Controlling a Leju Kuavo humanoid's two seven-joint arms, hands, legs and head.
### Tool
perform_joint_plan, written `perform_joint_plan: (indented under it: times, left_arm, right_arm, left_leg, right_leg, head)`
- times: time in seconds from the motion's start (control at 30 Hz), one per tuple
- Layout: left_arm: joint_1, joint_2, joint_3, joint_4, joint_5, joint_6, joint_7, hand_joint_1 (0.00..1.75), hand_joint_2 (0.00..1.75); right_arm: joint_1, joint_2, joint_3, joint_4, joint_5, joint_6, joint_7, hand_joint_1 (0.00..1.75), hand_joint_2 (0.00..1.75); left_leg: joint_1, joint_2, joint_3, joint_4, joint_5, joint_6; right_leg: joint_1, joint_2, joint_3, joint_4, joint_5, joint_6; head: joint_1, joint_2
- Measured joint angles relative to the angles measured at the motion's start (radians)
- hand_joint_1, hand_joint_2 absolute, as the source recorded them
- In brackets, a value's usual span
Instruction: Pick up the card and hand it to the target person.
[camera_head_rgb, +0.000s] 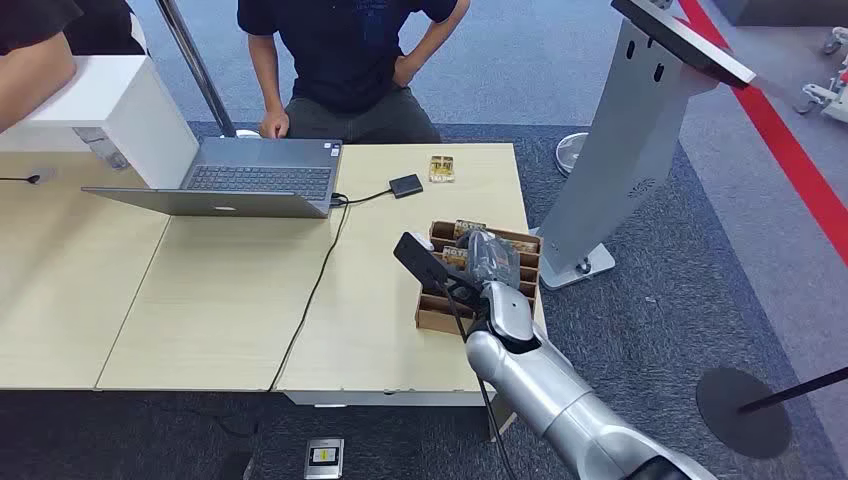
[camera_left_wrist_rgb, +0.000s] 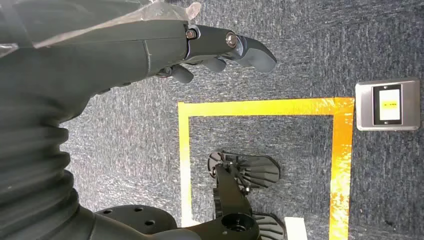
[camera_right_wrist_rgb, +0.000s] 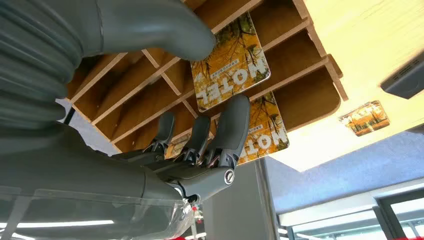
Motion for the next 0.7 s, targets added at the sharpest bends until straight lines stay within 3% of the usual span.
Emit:
perform_joint_plan:
  times: [0.7]
  left_arm:
    - [0.0, 0.0, 0.0, 0.0, 0.001, 0.0, 0.0, 0.0, 1.75]
  right_arm:
    - [0.0, 0.0, 0.0, -0.002, -0.004, 0.001, -0.001, 0.86, 1.75]
  left_leg:
    - [0.0, 0.0, 0.0, 0.0, 0.0, 0.0]
  right_leg:
    - [0.0, 0.0, 0.0, 0.0, 0.0, 0.0]
  head:
    - [0.0, 0.0]
